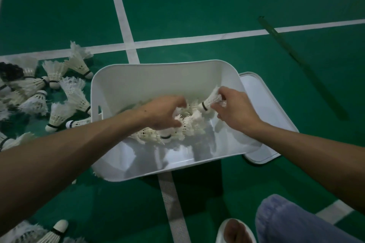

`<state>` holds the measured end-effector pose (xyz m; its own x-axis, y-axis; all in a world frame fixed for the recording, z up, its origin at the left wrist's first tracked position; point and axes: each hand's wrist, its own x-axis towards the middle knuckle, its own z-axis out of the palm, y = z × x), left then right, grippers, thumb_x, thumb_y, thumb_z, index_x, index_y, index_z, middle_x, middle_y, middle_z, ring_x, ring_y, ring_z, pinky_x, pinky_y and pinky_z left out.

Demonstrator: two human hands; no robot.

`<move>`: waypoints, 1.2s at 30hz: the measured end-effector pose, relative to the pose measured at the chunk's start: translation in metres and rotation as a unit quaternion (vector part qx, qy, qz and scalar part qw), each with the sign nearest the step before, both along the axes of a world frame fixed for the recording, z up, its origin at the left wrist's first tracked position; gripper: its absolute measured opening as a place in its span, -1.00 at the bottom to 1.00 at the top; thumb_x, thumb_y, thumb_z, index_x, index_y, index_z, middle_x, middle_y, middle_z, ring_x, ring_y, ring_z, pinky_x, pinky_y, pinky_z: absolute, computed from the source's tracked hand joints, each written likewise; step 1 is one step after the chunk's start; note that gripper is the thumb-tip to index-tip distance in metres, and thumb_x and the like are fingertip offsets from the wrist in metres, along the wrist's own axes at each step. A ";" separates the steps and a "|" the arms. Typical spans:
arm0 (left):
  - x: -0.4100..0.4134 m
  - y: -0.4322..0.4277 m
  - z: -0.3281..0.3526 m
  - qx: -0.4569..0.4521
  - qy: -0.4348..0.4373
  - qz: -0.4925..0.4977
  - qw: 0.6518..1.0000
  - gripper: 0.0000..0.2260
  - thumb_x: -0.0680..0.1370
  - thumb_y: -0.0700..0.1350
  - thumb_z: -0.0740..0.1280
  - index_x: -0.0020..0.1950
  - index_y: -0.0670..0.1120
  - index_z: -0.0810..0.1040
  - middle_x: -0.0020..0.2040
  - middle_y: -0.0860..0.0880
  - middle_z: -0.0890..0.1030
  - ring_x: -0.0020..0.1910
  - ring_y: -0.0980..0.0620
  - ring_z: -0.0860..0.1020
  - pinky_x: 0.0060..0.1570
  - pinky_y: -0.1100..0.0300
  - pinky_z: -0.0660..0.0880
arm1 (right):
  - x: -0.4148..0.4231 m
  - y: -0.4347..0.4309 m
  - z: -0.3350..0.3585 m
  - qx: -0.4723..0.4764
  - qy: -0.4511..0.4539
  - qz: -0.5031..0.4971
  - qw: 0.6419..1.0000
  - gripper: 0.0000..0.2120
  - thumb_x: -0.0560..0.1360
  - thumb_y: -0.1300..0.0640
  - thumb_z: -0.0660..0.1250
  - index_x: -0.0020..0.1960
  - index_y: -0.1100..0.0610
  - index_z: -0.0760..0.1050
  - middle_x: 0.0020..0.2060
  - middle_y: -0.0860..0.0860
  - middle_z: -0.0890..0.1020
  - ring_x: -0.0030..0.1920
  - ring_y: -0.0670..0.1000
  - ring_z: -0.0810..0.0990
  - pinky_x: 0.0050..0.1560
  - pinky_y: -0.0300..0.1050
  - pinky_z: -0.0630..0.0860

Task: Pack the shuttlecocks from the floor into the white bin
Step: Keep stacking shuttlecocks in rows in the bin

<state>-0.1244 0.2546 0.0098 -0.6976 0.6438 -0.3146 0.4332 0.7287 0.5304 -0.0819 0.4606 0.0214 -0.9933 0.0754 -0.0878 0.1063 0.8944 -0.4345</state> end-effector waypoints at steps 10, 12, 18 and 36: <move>-0.011 0.032 -0.023 -0.121 0.020 -0.216 0.969 -0.35 0.55 -0.14 0.31 0.55 0.08 0.05 0.56 0.13 0.01 0.49 0.02 0.19 0.41 0.10 0.16 | 0.007 0.002 -0.018 -0.072 -0.059 -0.089 0.992 -0.67 0.51 0.18 0.38 0.09 -0.02 0.26 -0.14 0.06 0.58 -0.23 0.12 0.65 -0.17 0.14 0.62; -0.014 0.033 -0.027 -0.138 0.006 -0.206 0.969 -0.32 0.55 -0.11 0.32 0.54 0.13 0.02 0.54 0.04 0.16 0.45 -0.04 0.27 0.39 0.03 0.22 | 0.006 0.003 -0.021 -0.077 -0.062 -0.091 0.991 -0.74 0.52 0.19 0.36 0.06 -0.01 0.31 -0.12 0.07 0.58 -0.22 0.13 0.65 -0.15 0.14 0.62; -0.014 0.030 -0.028 -0.159 0.009 -0.211 0.964 -0.37 0.56 -0.14 0.28 0.54 0.12 0.06 0.50 0.00 0.27 0.43 -0.05 0.30 0.38 0.01 0.28 | 0.002 0.001 -0.025 -0.059 -0.074 -0.086 0.992 -0.87 0.50 0.19 0.35 -0.08 0.01 0.43 -0.11 0.04 0.62 -0.17 0.14 0.65 -0.10 0.13 0.61; -0.011 0.026 -0.034 -0.191 0.050 -0.233 0.952 -0.37 0.53 -0.21 0.18 0.54 0.16 0.05 0.54 0.06 0.17 0.48 -0.04 0.22 0.42 -0.06 0.25 | 0.004 -0.007 -0.019 -0.053 -0.097 -0.077 0.991 -0.55 0.56 0.26 0.26 0.28 -0.15 0.19 -0.17 0.10 0.59 -0.26 0.12 0.64 -0.25 0.17 0.63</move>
<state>-0.1350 0.2807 -0.0244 -0.4030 0.7421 -0.5357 0.7908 0.5769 0.2044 -0.0781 0.4539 0.0027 -0.9344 0.2041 -0.2918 0.3280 0.8122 -0.4824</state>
